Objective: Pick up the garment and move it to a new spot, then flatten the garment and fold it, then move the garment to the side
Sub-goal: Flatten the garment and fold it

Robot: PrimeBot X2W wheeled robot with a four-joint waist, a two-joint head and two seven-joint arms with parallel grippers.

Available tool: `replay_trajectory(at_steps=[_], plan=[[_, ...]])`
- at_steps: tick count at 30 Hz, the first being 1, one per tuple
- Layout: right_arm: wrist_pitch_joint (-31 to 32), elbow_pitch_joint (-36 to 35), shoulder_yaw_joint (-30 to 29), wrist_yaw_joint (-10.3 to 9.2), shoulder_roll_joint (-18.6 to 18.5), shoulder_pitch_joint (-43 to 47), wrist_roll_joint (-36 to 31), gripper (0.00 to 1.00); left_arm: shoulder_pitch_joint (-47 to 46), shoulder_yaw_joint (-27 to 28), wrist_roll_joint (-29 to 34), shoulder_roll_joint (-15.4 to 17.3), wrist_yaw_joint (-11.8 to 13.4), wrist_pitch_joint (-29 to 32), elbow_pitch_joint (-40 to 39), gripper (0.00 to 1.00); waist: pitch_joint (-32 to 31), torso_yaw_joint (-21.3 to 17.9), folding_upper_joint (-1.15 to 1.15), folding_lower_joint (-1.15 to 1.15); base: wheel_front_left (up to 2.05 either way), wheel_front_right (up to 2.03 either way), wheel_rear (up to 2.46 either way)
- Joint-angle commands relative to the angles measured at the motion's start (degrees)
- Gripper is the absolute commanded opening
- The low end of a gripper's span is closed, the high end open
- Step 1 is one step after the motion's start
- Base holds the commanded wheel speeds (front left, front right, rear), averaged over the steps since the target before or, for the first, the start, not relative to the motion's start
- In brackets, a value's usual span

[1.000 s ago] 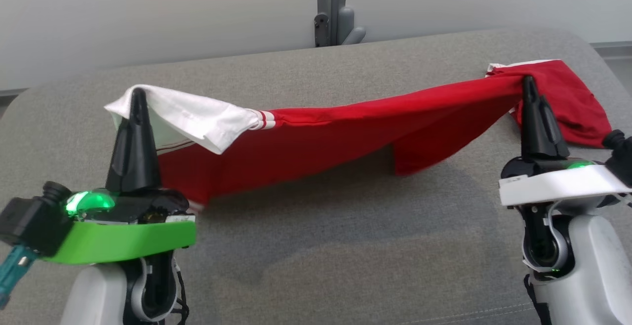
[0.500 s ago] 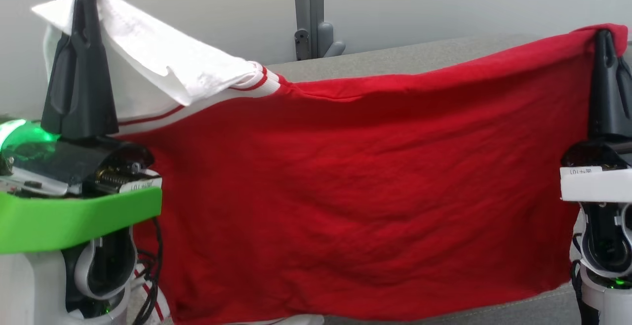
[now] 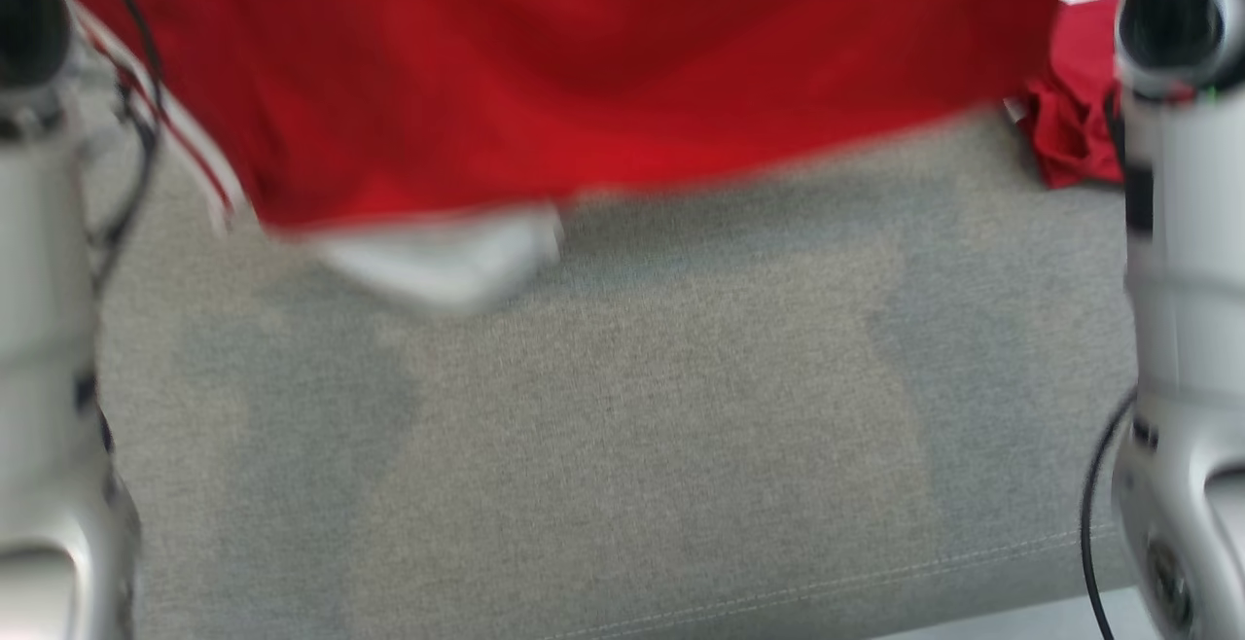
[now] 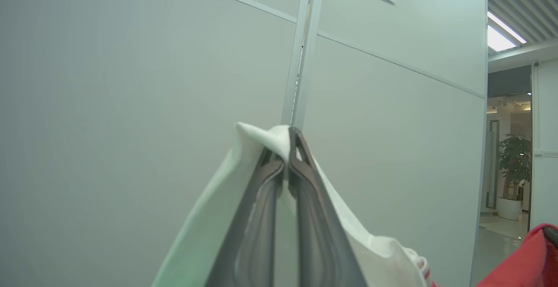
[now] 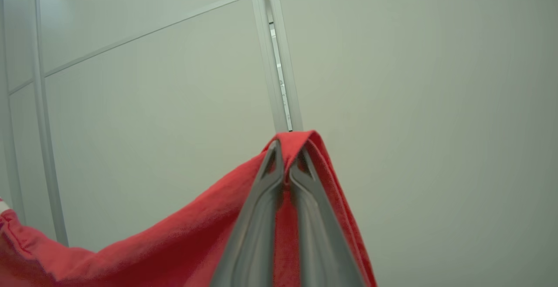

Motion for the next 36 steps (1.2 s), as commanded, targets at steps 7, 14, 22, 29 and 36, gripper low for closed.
replay_trajectory(at_steps=[7,14,22,29,36], plan=[[-11.12,24.17,4.33,-0.01,0.8,-21.32,-8.56,0.0,-21.22,-2.06,7.47,0.88,-1.92,-9.36,21.11,0.0,13.18,0.76,0.56,0.0,0.0,0.0,0.0],[-13.79,35.65,3.98,-0.02,2.44,-25.82,-8.74,0.0,-25.66,-3.01,8.46,-0.33,-3.05,-14.1,31.57,0.0,21.05,2.05,0.56,0.0,0.0,0.0,0.0],[-14.1,35.89,5.28,-0.02,1.76,-20.98,-5.54,0.0,-19.68,0.2,5.25,-1.92,-5.6,-16.99,30.89,0.0,26.54,3.42,0.56,0.0,0.0,0.0,0.0],[-14.11,30.42,8.75,-0.02,-1.01,-14.79,1.0,0.0,-6.79,1.99,4.04,-2.16,-6.45,-16.89,16.85,0.0,25.49,3.94,0.56,0.0,0.0,0.0,0.0],[-14.11,24.33,11.66,-0.02,-5.51,-2.84,7.96,0.0,13.57,2.18,0.01,-2.14,-6.45,-16.9,2.16,0.0,20.57,4.71,0.56,0.0,0.0,0.0,0.0]])
